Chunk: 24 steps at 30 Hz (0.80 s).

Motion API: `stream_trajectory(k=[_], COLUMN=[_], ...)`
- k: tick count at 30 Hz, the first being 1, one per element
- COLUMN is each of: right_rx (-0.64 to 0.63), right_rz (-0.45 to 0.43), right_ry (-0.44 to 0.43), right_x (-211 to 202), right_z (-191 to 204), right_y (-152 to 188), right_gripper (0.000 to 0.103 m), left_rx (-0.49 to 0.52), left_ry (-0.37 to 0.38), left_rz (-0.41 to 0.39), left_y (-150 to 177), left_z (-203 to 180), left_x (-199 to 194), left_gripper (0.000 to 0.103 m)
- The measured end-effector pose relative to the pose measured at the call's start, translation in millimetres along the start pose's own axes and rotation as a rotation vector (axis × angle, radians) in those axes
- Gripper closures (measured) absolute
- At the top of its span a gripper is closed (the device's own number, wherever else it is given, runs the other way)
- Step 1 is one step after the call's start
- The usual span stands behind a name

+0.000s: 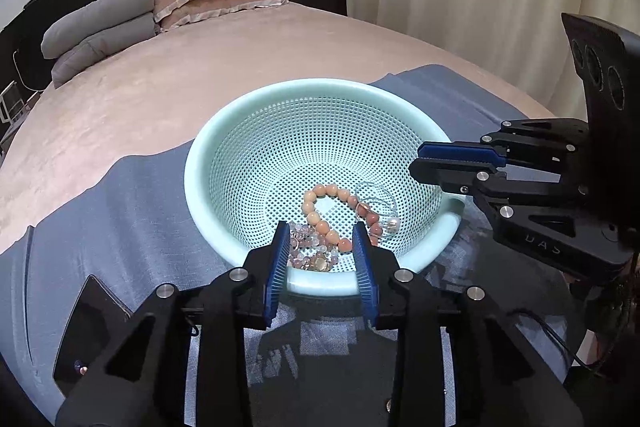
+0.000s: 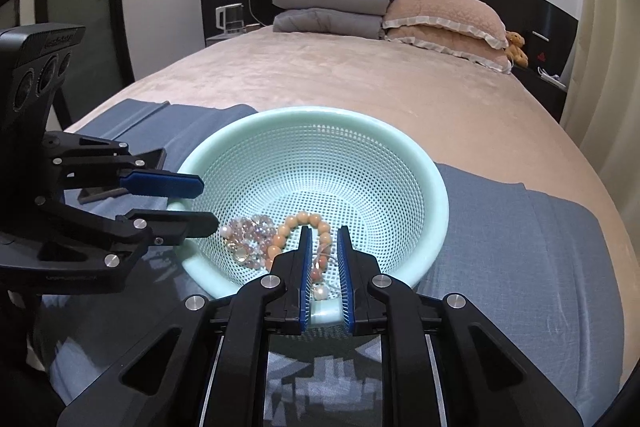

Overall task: Organize jewelry
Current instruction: 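Carry the pendant and pearl earrings over the green basket and open both grippers, then grasp a silver ring earring with the left gripper while the right gripper grasps a silver earring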

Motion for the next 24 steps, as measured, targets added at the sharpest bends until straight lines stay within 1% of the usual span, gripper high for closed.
stream_trajectory(k=[1,2,3,4,5,6,7,8,9,10,12,17,19,21,24], right_rx=[0.002,0.003,0.003,0.001,-0.003,-0.009,-0.019,-0.032,-0.053,-0.080,-0.141,-0.268,-0.294,-0.306,-0.316], right_rz=[-0.002,-0.006,-0.012,-0.018,-0.023,-0.034,-0.049,-0.071,-0.089,-0.097,-0.080,0.033,0.052,0.051,0.066], right_ry=[-0.001,-0.004,-0.003,-0.007,-0.018,-0.039,-0.068,-0.101,-0.133,-0.168,-0.236,-0.343,-0.372,-0.392,-0.398], right_x=[-1.3,-2.9,-4.6,-7.4,-10.5,-15.3,-20.7,-27.2,-32.9,-37.6,-43.5,-39.8,-38.3,-37.3,-31.4], right_z=[-0.9,-1.6,-2.3,-2.7,-2.8,-3.5,-3.0,-1.0,1.8,6.1,17.9,48.4,58.2,66.0,72.8], right_y=[0.8,1.8,3.1,4.7,6.5,9.1,12.9,18.5,24.6,31.8,49.0,87.8,98.8,104.2,106.0], right_gripper=[0.081,0.073,0.067,0.067,0.066,0.063,0.059,0.048,0.038,0.036,0.035,0.035,0.035,0.035,0.037], left_rx=[0.000,0.003,0.007,0.013,0.021,0.028,0.037,0.052,0.069,0.085,0.123,0.201,0.229,0.249,0.266], left_ry=[-0.001,-0.005,-0.006,-0.005,-0.003,-0.001,0.002,0.009,0.013,0.017,0.040,0.126,0.145,0.167,0.170], left_rz=[-0.005,-0.014,-0.025,-0.034,-0.039,-0.041,-0.043,-0.042,-0.039,-0.034,-0.024,0.003,0.018,0.031,0.035], left_y=[1.4,3.9,6.7,10.0,14.9,19.3,24.5,31.1,37.2,43.8,58.1,92.4,101.6,106.9,109.4], left_z=[0.5,1.1,1.3,2.0,2.4,2.9,2.8,2.2,1.3,0.1,-3.4,-16.2,-22.9,-28.2,-32.5], left_x=[-2.4,-6.2,-9.9,-13.9,-18.1,-21.1,-24.4,-27.5,-29.8,-31.4,-32.6,-28.0,-24.8,-22.2,-18.6], left_gripper=[0.061,0.059,0.054,0.049,0.048,0.045,0.039,0.036,0.030,0.025,0.025,0.025,0.025,0.025,0.025])
Point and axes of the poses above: each gripper's, at about its wrist camera, not at the fingertips, and x roughly the way its jaws point, z to its left, y to its underside, the point moved 2 cm from there along x, roughly the way its jaws point, and after that the axes turned 3 degrees about x, right-handed, at the moved point
